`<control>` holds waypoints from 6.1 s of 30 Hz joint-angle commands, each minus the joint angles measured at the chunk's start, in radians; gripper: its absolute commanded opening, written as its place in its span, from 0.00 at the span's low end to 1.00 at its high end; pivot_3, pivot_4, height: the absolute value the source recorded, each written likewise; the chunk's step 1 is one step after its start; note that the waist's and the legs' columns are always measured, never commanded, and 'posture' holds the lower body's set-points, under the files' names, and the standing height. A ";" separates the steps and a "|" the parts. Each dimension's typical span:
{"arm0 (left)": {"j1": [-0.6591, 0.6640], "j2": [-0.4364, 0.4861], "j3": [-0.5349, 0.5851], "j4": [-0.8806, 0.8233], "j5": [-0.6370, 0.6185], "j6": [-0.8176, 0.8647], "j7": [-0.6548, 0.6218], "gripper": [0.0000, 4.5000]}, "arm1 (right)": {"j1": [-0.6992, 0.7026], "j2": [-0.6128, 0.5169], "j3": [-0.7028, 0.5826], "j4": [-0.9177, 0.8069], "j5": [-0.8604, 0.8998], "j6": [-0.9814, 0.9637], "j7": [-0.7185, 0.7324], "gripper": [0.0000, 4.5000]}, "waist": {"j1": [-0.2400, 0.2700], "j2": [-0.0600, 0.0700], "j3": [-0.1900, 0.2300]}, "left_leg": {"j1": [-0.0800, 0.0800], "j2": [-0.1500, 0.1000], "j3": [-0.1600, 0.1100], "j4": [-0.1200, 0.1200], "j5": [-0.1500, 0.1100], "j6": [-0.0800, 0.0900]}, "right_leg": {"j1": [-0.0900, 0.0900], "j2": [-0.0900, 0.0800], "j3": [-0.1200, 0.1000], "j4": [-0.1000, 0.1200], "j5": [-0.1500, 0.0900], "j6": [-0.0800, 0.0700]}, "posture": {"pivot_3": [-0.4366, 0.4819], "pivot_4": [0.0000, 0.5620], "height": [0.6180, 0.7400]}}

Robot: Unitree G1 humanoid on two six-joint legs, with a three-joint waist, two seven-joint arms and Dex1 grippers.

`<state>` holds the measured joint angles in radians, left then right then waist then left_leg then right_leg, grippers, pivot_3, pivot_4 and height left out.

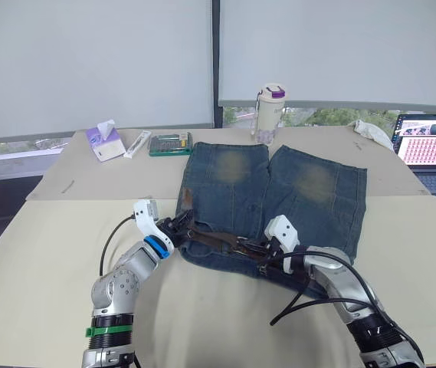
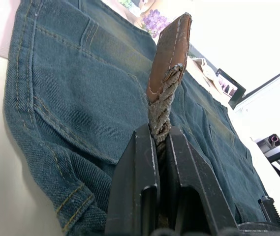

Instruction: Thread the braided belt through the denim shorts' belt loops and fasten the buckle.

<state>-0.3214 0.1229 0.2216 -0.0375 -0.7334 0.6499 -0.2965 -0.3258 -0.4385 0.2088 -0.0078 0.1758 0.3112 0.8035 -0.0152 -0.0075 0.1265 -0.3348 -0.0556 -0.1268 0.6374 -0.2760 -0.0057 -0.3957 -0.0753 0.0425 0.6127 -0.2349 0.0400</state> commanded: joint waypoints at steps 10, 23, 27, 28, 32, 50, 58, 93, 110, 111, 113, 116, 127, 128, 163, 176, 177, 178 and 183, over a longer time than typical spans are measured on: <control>-0.105 0.014 0.041 -0.105 0.015 -0.233 -0.097 0.00 | 0.015 -0.055 0.106 0.051 -0.088 0.225 -0.022 0.01 | 0.000 -0.001 -0.002 | 0.003 0.000 0.000 0.000 0.000 0.000 | 0.004 0.000 -0.001 -0.001 0.000 0.000 | 0.48 0.27 1.00; -0.034 0.020 -0.112 -0.124 0.054 -0.211 -0.198 0.00 | -0.005 -0.049 0.120 0.045 -0.094 0.311 -0.052 0.01 | 0.005 -0.005 -0.007 | 0.007 0.000 0.000 0.000 0.000 0.000 | 0.009 0.000 -0.001 -0.002 0.000 0.000 | 0.48 0.27 1.00; -0.041 0.017 -0.179 -0.131 0.057 -0.198 -0.257 0.00 | -0.011 -0.034 0.116 0.043 -0.094 0.338 -0.081 0.01 | 0.004 -0.008 -0.011 | 0.008 -0.001 0.000 0.000 -0.001 0.000 | 0.010 -0.001 -0.001 -0.002 -0.001 0.001 | 0.48 0.27 1.00; -0.041 0.016 -0.187 -0.132 0.052 -0.192 -0.267 0.00 | -0.013 -0.033 0.117 0.044 -0.095 0.343 -0.084 0.01 | 0.003 -0.009 -0.012 | 0.008 -0.001 0.000 0.000 -0.001 0.000 | 0.011 -0.001 -0.001 -0.002 -0.001 0.001 | 0.48 0.27 1.00; -0.052 0.023 -0.323 -0.115 0.144 -0.195 -0.314 0.00 | -0.006 0.025 0.049 0.010 -0.040 0.318 -0.122 0.01 | 0.003 -0.008 -0.012 | 0.009 -0.001 0.000 0.000 -0.001 0.000 | 0.010 0.000 -0.001 -0.002 -0.001 0.001 | 0.48 0.27 1.00; -0.104 -0.059 -0.395 -0.050 0.301 -0.298 -0.288 0.00 | 0.220 0.009 -0.435 -0.554 0.363 0.429 -0.240 0.35 | 0.015 0.001 -0.003 | -0.002 -0.001 -0.001 0.002 -0.001 0.001 | 0.003 -0.001 -0.001 -0.002 -0.001 0.002 | 0.48 0.27 1.00; -0.110 -0.063 -0.438 -0.002 0.432 -0.380 -0.253 0.00 | 0.049 0.160 -0.533 -0.641 0.719 0.709 -0.561 0.96 | 0.010 0.003 -0.002 | -0.002 -0.001 -0.002 0.002 -0.002 0.001 | 0.003 0.000 -0.001 -0.002 -0.001 0.002 | 0.48 0.27 1.00; -0.059 -0.013 -0.381 -0.044 0.398 -0.356 -0.321 0.62 | -0.060 0.219 -0.544 -0.504 1.005 0.741 -1.007 0.01 | 0.002 0.004 -0.003 | -0.002 -0.001 -0.001 0.002 -0.002 0.002 | 0.001 0.000 -0.001 -0.001 -0.001 0.002 | 0.48 0.27 1.00; -0.149 0.240 -0.252 0.204 0.367 -0.432 -0.568 0.69 | 0.197 -0.263 -0.668 -0.507 1.086 0.765 -0.840 0.01 | 0.011 0.004 0.002 | -0.003 0.000 0.004 0.001 -0.002 0.004 | 0.004 -0.001 -0.002 -0.003 -0.005 0.007 | 0.48 0.27 1.00; -0.166 0.233 -0.274 0.228 0.390 -0.459 -0.581 0.69 | 0.217 -0.303 -0.658 -0.511 1.045 0.759 -0.813 0.01 | 0.011 0.004 0.002 | -0.003 0.000 0.004 0.001 -0.002 0.004 | 0.004 -0.001 -0.002 -0.003 -0.005 0.007 | 0.48 0.27 1.00; -0.195 0.217 -0.311 0.274 0.429 -0.512 -0.604 0.69 | 0.249 -0.362 -0.638 -0.513 0.970 0.743 -0.767 0.01 | 0.013 0.003 0.002 | -0.003 -0.001 0.005 0.001 -0.002 0.004 | 0.004 -0.002 -0.002 -0.003 -0.005 0.009 | 0.48 0.27 1.00; -0.237 0.186 -0.344 0.336 0.459 -0.574 -0.635 0.69 | 0.273 -0.404 -0.611 -0.522 0.897 0.726 -0.712 0.01 | 0.014 0.001 0.003 | -0.003 0.000 0.005 0.001 -0.002 0.004 | 0.005 -0.001 -0.002 -0.003 -0.006 0.010 | 0.48 0.27 1.00; -0.344 0.089 -0.401 0.529 0.502 -0.718 -0.754 0.01 | 0.249 -0.358 -0.595 -0.565 0.830 0.735 -0.659 0.01 | 0.021 -0.003 0.006 | -0.003 0.000 0.005 0.001 -0.002 0.004 | 0.005 -0.002 -0.002 -0.003 -0.006 0.010 | 0.48 0.27 1.00; -0.347 0.085 -0.403 0.541 0.506 -0.725 -0.760 0.01 | 0.251 -0.356 -0.597 -0.566 0.826 0.735 -0.657 0.01 | 0.021 -0.003 0.006 | -0.003 0.000 0.005 0.001 -0.002 0.004 | 0.005 -0.002 -0.002 -0.003 -0.006 0.010 | 0.48 0.27 1.00; -0.366 0.035 -0.351 0.564 0.636 -0.652 -0.503 0.01 | 0.107 -0.314 -0.737 -0.531 1.222 0.709 -0.850 0.01 | 0.023 -0.004 0.006 | -0.003 0.000 0.003 0.004 -0.004 0.006 | 0.006 -0.002 -0.002 -0.001 -0.004 0.007 | 0.48 0.27 1.00; -0.317 0.034 -0.324 0.220 0.529 -0.586 -0.473 0.01 | -0.037 0.061 -0.546 -0.478 1.350 0.492 -1.228 0.01 | 0.024 0.002 0.002 | -0.002 0.000 -0.002 0.004 -0.003 0.005 | 0.005 -0.002 -0.001 -0.002 -0.002 0.004 | 0.48 0.27 1.00; -0.309 0.027 -0.325 0.196 0.514 -0.566 -0.474 0.01 | -0.041 0.089 -0.534 -0.473 1.354 0.477 -1.253 0.01 | 0.023 0.002 0.002 | -0.002 0.000 -0.002 0.004 -0.003 0.005 | 0.005 -0.002 -0.001 -0.002 -0.002 0.004 | 0.48 0.27 1.00; -0.302 0.022 -0.326 0.176 0.499 -0.545 -0.475 0.01 | -0.044 0.109 -0.523 -0.469 1.355 0.465 -1.269 0.01 | 0.021 0.003 0.002 | -0.002 0.000 -0.002 0.004 -0.003 0.005 | 0.005 -0.002 -0.001 -0.002 -0.002 0.004 | 0.48 0.27 1.00; -0.268 0.012 -0.345 0.083 0.438 -0.460 -0.493 0.01 | -0.072 0.174 -0.487 -0.438 1.348 0.405 -1.334 0.01 | 0.008 0.003 0.002 | -0.002 0.000 -0.002 0.004 -0.003 0.005 | 0.004 -0.001 -0.001 -0.001 -0.002 0.004 | 0.48 0.27 1.00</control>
<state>-0.5860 0.1402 -0.1182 0.1038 -0.2667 0.1710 -0.7845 -0.3721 -0.2721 -0.2809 -0.4320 1.5140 0.7557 -0.5142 -0.0075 -0.0041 0.1282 -0.3369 -0.0557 -0.1288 0.6410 -0.2795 -0.0003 -0.3920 -0.0761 0.0416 0.6118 -0.2365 0.0442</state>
